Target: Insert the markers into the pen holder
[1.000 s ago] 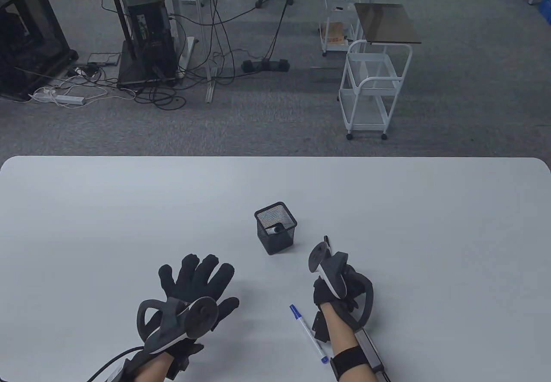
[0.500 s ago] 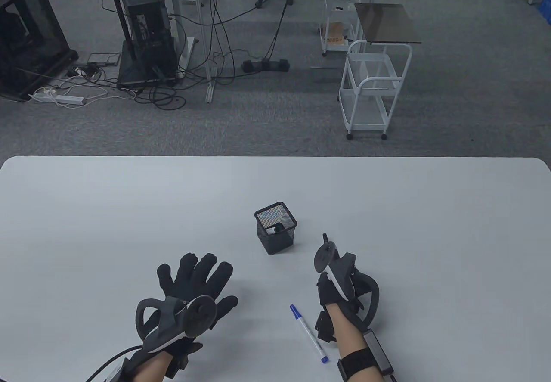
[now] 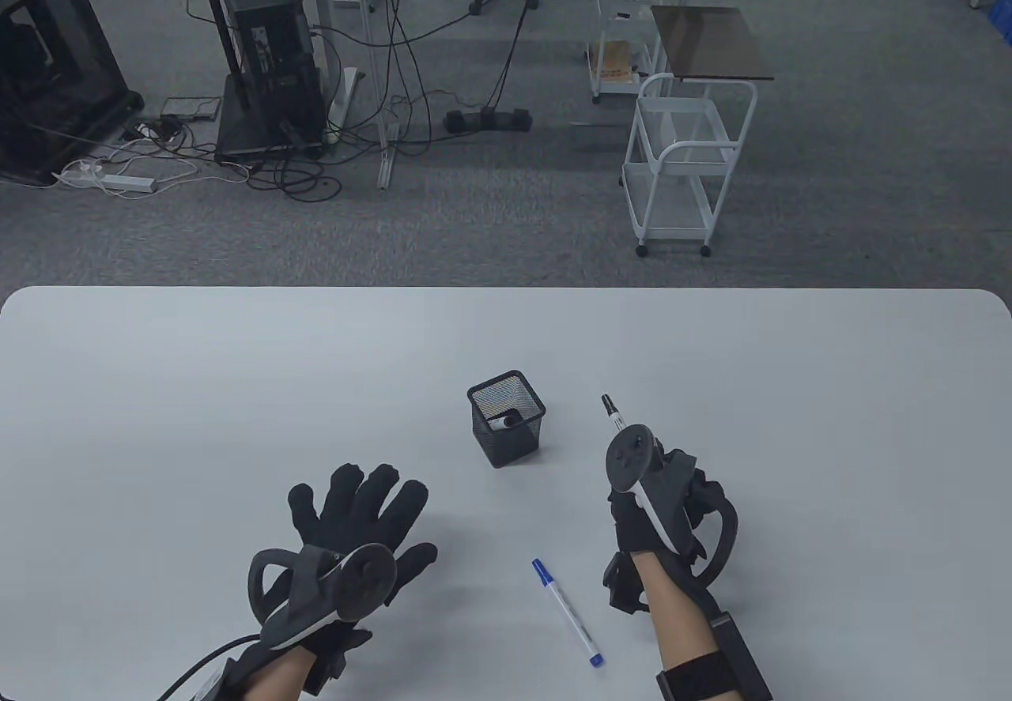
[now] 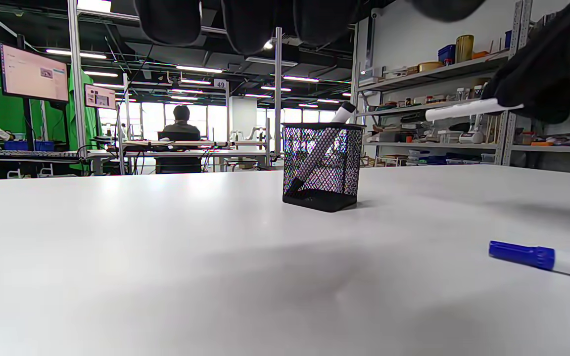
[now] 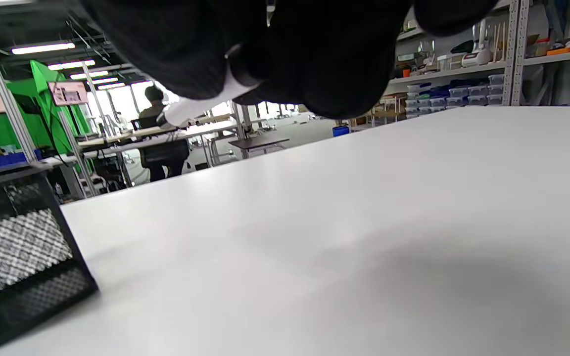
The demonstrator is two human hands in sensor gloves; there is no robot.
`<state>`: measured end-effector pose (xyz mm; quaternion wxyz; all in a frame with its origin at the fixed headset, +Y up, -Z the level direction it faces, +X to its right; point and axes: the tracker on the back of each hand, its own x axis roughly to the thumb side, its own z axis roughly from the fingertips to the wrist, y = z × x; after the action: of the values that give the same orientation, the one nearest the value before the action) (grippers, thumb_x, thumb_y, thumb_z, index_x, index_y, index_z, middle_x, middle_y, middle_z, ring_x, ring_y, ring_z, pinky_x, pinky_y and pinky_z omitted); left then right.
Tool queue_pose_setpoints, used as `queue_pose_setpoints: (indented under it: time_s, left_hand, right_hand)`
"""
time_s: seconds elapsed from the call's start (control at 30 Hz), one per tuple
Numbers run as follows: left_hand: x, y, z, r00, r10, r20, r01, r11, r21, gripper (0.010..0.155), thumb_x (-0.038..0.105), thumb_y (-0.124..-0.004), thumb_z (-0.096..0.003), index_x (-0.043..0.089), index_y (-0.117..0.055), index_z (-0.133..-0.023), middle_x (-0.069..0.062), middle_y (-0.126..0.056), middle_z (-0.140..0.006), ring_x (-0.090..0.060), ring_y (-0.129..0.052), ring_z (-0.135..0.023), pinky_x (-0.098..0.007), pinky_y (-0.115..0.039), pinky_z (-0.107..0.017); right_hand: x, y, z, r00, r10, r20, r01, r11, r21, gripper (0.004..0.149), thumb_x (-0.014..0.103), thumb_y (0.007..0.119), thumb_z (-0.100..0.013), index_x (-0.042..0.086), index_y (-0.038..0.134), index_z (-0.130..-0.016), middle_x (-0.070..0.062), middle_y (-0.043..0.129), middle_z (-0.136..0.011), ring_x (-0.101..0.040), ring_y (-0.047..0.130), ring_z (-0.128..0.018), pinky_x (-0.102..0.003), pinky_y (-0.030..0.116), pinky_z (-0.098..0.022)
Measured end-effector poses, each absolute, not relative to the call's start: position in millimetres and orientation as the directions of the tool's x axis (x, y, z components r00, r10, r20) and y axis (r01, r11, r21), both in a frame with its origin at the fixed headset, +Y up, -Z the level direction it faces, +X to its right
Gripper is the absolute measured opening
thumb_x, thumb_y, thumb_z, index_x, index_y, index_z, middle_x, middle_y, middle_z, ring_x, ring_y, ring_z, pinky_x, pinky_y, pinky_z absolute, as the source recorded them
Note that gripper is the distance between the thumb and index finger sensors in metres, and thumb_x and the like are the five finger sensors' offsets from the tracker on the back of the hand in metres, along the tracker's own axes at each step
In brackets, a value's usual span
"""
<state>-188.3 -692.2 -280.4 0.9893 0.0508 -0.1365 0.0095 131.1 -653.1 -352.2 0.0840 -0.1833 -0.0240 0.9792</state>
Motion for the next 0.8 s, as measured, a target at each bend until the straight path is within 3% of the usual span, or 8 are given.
queue_pose_setpoints:
  time_s: [0.37,0.8]
  left_hand:
    - [-188,-692,-279,0.962,0.003,0.275,-0.031,0.995,0.096,0.072,0.071,-0.051,-0.0553,0.045,-0.039,-0.121,0.001,-0.037,-0.134,-0.048,-0.038,-0.126,-0.081,-0.025,-0.076]
    - [-188,-692,-279,0.961,0.005,0.275,-0.032,0.995,0.094,0.072,0.071,-0.051,-0.0552,0.045,-0.038,-0.121,0.001,-0.036,-0.134,-0.048,-0.038,-0.126,-0.081,-0.025,-0.077]
  right_hand:
    - [111,-613,-342,-0.947,0.212,-0.243,-0.162,-0.964,-0.212,0.05,0.034,0.077,-0.061,0.016,0.067,-0.107,-0.018,0.08,-0.093,-0.038,0.087,-0.077,-0.069,0.05,-0.066]
    - [78,-608,-343,-0.962,0.226,-0.15,-0.179,-0.945,-0.274,0.047,0.037,0.076,-0.061,0.021,0.069,-0.105,-0.015,0.08,-0.094,-0.034,0.088,-0.079,-0.066,0.051,-0.068]
